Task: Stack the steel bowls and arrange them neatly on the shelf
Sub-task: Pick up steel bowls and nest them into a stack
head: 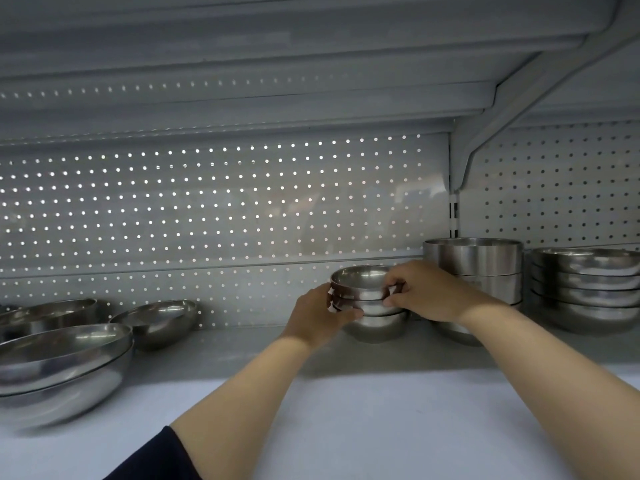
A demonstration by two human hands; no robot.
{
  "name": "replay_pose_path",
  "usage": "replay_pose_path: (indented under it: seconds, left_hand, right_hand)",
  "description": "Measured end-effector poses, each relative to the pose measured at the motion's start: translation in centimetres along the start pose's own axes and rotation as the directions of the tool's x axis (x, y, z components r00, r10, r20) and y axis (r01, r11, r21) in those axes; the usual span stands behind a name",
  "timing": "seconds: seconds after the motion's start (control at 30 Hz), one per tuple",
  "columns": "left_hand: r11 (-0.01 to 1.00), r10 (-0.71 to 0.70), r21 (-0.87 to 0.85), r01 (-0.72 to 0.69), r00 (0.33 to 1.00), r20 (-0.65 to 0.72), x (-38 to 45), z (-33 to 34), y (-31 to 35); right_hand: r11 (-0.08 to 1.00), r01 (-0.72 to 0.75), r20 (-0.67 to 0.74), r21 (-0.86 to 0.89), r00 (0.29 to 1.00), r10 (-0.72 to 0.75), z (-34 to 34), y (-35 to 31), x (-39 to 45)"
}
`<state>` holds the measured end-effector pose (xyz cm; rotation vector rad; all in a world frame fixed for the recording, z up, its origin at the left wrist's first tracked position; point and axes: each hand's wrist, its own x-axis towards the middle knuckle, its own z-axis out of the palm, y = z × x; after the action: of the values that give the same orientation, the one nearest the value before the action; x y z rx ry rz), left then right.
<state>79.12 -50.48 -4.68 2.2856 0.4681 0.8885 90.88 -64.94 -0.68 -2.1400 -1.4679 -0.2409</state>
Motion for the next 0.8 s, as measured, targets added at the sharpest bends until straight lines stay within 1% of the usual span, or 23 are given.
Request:
replay_pose_path:
  seconds: [0.13,0.33,0.5,0.7,0.8]
  left_hand:
    - [1.000,-0.007,-0.014,0.006,0.999,-0.040,0.4,0.0,-0.4]
    - [1.000,-0.010,0.000,0.010,0.999,-0.034,0.6,0.0,-0.8]
    - [0.997,-0.021,-0.074,0.019,0.999,-0.028,0.6,0.1,-1.0]
    - [0.994,-0.029,-0.107,0.025,0.999,-0.034,0.6,0.2,-1.1]
    - [0.991,-0.037,-0.126,0.034,0.999,-0.021,0.5,0.2,-1.0]
  right_hand:
    - [1.000,0.005,-0.013,0.000,1.000,-0.005,0.0,-0.2,0.0]
    - [1.000,0.021,-0.062,-0.015,0.998,-0.022,-0.1,-0.9,-0.1]
    - [0.999,0.027,-0.050,-0.045,0.998,-0.030,-0.2,-1.1,-0.2]
    - [0.999,0.041,-0.074,-0.029,0.996,-0.043,-0.1,-1.2,-0.3]
    - [0.998,0.058,-0.058,-0.033,0.997,-0.060,0.0,-1.1,-0.3]
